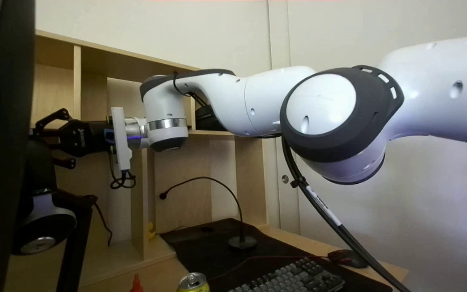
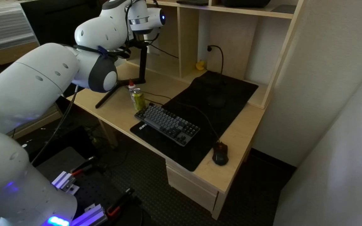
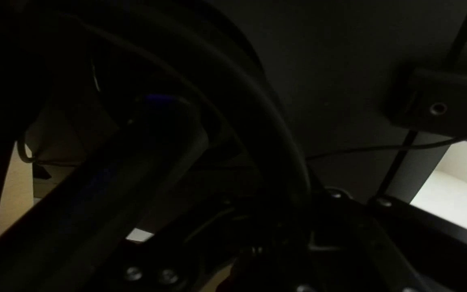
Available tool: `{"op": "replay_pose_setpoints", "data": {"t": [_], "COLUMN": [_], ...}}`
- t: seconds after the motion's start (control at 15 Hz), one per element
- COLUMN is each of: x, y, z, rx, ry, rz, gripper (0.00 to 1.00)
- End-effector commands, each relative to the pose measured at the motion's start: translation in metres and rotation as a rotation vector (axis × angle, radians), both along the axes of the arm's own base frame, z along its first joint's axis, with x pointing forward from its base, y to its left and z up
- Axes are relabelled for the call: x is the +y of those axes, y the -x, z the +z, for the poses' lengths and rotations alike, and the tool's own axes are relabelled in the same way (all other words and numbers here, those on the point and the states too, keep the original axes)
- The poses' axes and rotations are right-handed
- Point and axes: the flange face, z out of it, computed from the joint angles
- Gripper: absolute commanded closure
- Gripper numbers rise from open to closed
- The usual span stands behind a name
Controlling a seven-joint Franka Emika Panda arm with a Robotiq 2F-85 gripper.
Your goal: Hang the headphones on the back of the desktop
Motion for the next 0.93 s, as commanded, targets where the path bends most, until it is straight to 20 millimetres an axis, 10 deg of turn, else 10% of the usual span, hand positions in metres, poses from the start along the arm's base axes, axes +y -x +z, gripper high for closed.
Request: {"op": "replay_pose_setpoints", "data": {"t": [0.0, 0.07, 0.87], "x": [0.0, 0.0, -0.018], "y": [0.0, 0.0, -0.026], "z": [-0.001, -0.002, -0.015], "rx": [-0.001, -0.001, 0.266], "ry": [0.0, 0.0, 0.077], "rz": [0.002, 0.002, -0.285], "gripper": [0.83, 0.96, 0.96]}}
